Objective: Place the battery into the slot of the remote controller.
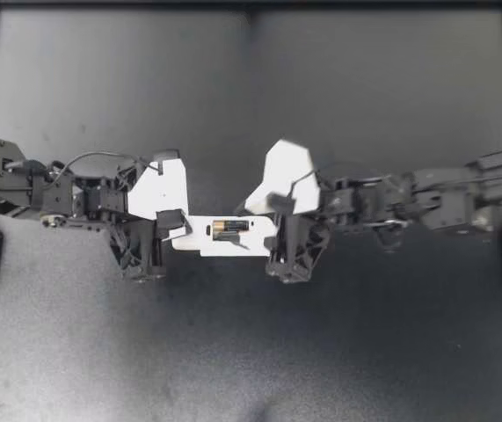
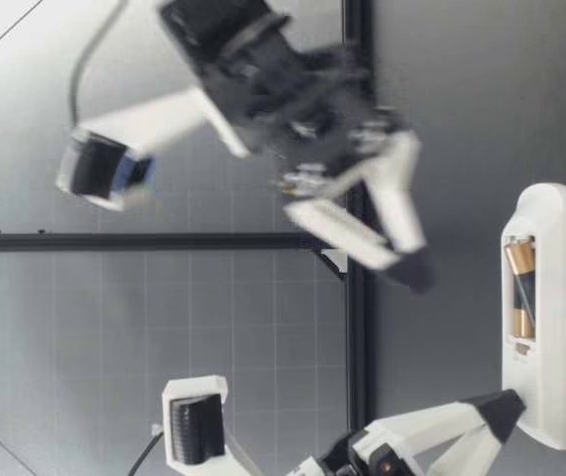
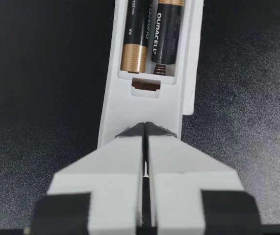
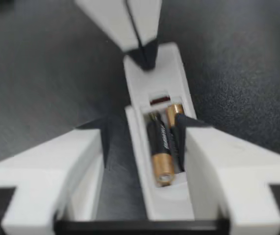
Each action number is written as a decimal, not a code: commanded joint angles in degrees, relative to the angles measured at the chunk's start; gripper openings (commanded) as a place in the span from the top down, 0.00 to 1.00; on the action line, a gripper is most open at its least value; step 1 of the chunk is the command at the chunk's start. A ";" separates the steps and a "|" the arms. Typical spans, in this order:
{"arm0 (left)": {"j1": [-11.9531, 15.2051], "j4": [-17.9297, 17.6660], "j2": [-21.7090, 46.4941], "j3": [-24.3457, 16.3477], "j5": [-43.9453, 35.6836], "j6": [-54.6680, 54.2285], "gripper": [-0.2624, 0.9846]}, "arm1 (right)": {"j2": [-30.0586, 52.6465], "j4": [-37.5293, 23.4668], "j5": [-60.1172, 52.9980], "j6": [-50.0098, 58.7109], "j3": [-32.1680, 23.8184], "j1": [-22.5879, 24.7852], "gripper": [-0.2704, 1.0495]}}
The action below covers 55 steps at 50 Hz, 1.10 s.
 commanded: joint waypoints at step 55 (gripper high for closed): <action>0.26 -0.09 -0.44 -0.26 0.26 0.00 0.92 | 2.20 7.38 8.79 47.72 -1.58 0.70 0.87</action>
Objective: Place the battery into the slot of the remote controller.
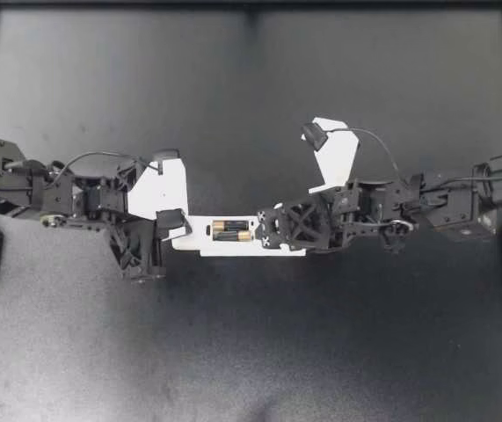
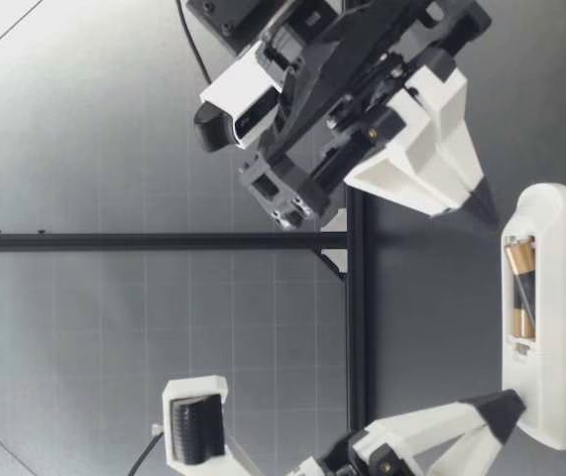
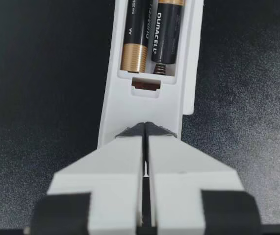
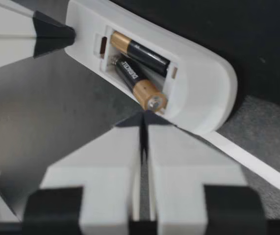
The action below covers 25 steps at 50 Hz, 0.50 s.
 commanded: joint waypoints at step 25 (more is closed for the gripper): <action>0.18 -0.09 -0.35 0.00 0.09 0.09 0.92 | 2.37 -0.53 -0.09 -0.26 -3.60 -0.53 0.87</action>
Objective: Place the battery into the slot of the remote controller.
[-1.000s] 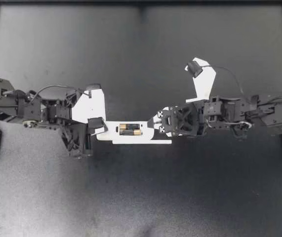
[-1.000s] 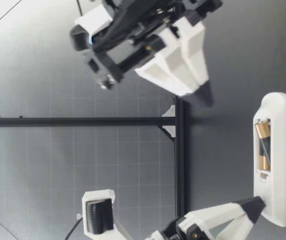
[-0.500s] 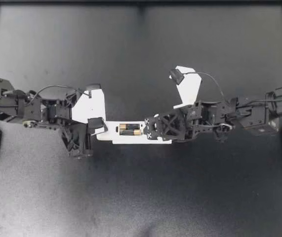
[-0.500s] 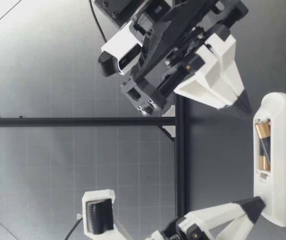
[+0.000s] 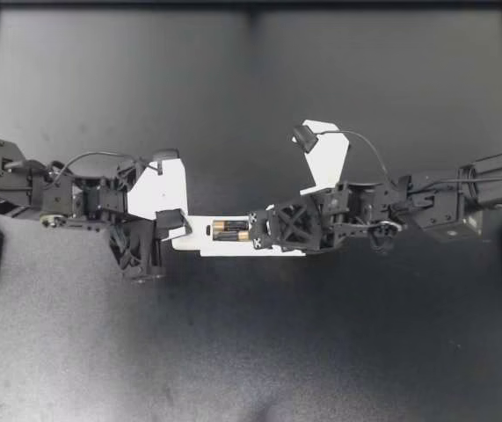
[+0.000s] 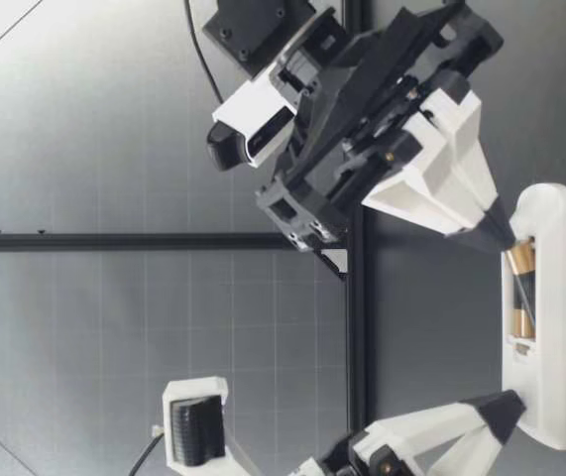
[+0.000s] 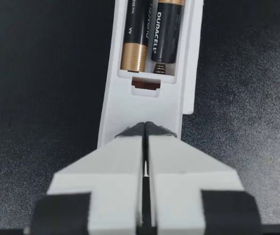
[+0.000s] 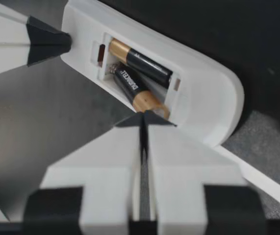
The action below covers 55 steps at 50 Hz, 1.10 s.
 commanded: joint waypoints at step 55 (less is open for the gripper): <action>-0.88 -0.09 3.16 -8.70 -5.98 0.53 0.92 | -17.05 -13.89 9.58 -1.58 5.36 -2.99 0.87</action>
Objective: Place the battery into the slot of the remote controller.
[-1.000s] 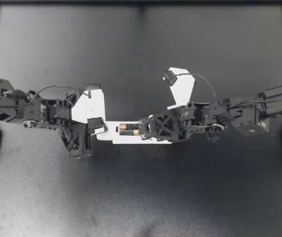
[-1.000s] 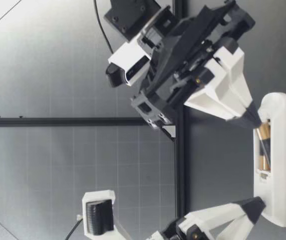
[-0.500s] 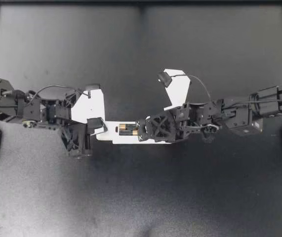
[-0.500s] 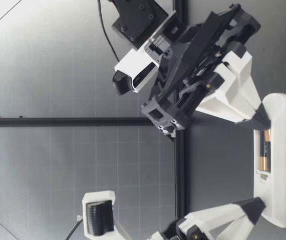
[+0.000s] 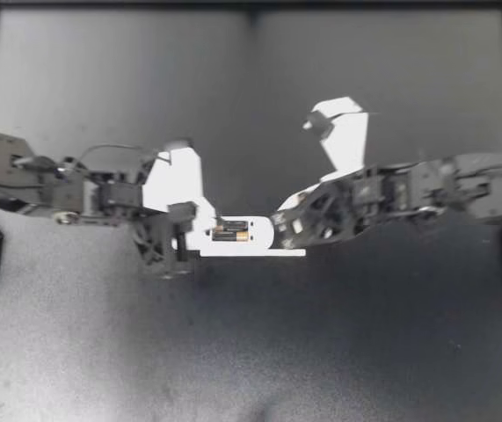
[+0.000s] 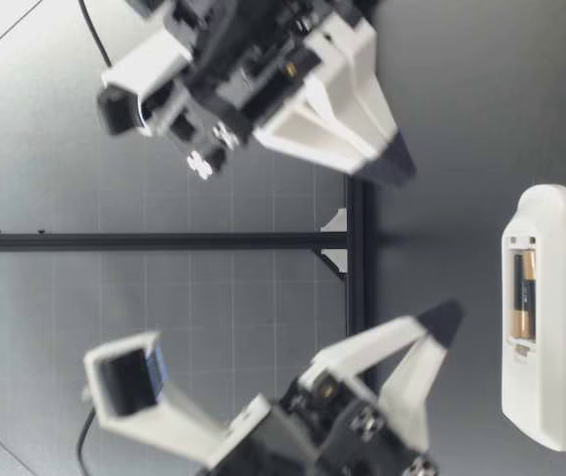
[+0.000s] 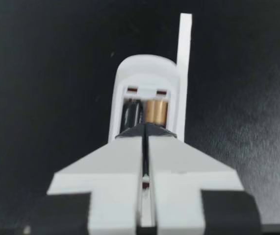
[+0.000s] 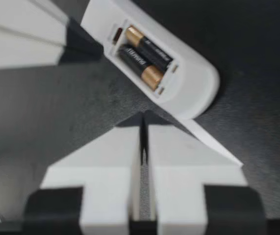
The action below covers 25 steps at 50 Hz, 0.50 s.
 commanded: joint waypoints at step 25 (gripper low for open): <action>-0.44 -1.93 7.65 -5.01 1.23 -0.18 0.92 | -1.93 -0.70 -0.70 -0.26 0.70 -0.79 0.87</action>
